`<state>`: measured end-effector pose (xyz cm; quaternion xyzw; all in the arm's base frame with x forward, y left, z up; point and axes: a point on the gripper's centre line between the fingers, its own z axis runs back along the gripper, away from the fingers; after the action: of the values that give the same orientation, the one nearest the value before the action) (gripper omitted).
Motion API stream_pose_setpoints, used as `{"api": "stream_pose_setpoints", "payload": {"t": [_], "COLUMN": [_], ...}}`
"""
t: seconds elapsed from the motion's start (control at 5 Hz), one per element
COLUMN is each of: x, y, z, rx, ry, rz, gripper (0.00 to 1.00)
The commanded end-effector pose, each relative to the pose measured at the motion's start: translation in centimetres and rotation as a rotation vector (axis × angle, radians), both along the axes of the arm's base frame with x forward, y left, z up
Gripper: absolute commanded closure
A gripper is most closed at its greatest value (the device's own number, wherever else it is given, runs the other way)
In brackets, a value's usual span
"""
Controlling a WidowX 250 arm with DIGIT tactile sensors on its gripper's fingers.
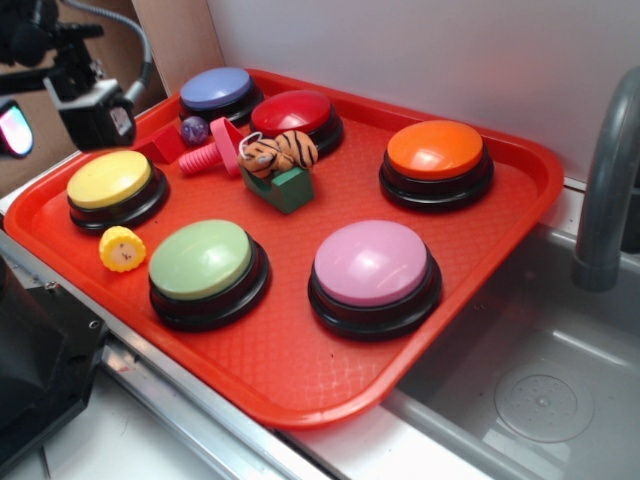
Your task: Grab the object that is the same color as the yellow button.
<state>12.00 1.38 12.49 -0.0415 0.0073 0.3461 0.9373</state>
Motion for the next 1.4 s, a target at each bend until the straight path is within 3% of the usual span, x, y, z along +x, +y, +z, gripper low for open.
{"api": "stream_pose_setpoints", "payload": {"t": [0.0,0.4,1.2], "x": [1.0,2.6,3.1], "y": [2.9,4.2,1.6], "z": [-4.0,-7.2,-11.0], "rx": [0.002,-0.017,-0.029], "ry": [-0.011,0.03,0.036], "rz": [0.314,0.412,0.389], "gripper": [0.0,0.0,0.0]}}
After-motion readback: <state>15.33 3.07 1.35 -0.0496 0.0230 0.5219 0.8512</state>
